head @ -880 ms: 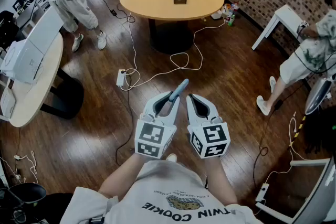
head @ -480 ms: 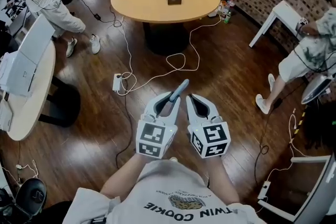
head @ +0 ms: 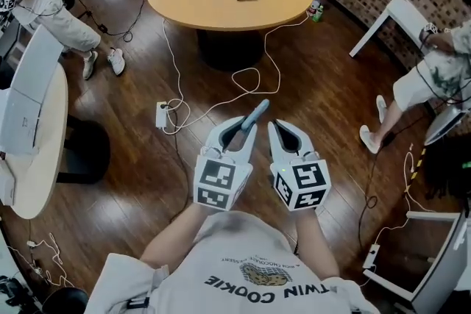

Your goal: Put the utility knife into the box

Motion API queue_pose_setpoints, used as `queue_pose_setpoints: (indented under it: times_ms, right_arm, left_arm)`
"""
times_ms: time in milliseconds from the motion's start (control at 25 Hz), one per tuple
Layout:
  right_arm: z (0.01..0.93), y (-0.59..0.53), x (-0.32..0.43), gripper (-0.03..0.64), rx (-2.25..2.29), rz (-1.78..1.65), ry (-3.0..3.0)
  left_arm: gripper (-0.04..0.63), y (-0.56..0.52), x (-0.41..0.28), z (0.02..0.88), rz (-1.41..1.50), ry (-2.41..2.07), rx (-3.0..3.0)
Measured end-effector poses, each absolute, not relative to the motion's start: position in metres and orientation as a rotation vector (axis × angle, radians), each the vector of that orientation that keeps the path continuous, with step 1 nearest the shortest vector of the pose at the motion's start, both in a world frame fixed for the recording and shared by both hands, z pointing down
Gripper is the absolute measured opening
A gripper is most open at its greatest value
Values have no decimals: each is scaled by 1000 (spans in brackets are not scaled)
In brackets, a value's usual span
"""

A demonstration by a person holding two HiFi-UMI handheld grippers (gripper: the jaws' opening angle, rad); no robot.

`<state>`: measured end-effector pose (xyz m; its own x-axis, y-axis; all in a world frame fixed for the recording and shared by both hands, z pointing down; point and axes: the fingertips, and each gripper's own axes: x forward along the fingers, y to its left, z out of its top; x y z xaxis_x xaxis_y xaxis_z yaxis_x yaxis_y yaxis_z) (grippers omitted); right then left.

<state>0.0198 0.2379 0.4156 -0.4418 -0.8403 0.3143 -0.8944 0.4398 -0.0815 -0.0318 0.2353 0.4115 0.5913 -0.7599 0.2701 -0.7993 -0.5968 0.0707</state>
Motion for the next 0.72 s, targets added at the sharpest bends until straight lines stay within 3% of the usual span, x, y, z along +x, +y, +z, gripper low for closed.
queue_pose_setpoints:
  times_ms: [720]
  right_arm:
    - [407,116,-71,2,1555,342,-2415]
  left_arm:
    - [72,107,-111,408,251,-1219,2632]
